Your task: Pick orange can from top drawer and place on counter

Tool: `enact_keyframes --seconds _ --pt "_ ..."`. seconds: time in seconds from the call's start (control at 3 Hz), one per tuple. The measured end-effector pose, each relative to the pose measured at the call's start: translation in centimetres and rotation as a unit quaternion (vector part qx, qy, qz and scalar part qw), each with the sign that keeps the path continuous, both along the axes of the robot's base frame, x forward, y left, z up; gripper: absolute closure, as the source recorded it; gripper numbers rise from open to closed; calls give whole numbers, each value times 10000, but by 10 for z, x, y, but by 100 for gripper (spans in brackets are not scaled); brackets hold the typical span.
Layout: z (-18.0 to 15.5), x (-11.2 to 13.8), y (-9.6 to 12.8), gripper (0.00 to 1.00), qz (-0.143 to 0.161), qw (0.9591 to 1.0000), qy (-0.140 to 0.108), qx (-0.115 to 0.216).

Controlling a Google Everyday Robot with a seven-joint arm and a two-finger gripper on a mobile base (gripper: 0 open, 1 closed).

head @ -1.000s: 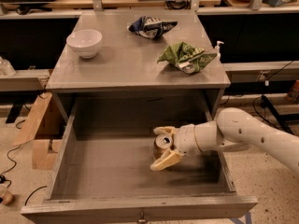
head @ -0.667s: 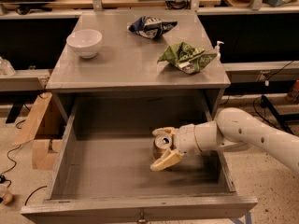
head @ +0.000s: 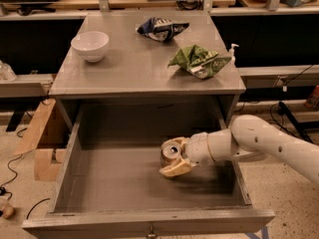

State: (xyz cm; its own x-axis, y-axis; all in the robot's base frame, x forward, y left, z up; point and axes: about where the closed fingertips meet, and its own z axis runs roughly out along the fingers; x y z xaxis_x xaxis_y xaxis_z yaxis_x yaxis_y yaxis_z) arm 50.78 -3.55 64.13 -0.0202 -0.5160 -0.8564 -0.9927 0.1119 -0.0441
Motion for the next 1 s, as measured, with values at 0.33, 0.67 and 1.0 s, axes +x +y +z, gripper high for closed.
enact_keyframes --seconds 0.33,0.67,1.0 --pt "0 0 0 100 0 10000 0 0" --pt "0 0 0 100 0 10000 0 0" --pt "57 19 14 100 -92 9998 36 165"
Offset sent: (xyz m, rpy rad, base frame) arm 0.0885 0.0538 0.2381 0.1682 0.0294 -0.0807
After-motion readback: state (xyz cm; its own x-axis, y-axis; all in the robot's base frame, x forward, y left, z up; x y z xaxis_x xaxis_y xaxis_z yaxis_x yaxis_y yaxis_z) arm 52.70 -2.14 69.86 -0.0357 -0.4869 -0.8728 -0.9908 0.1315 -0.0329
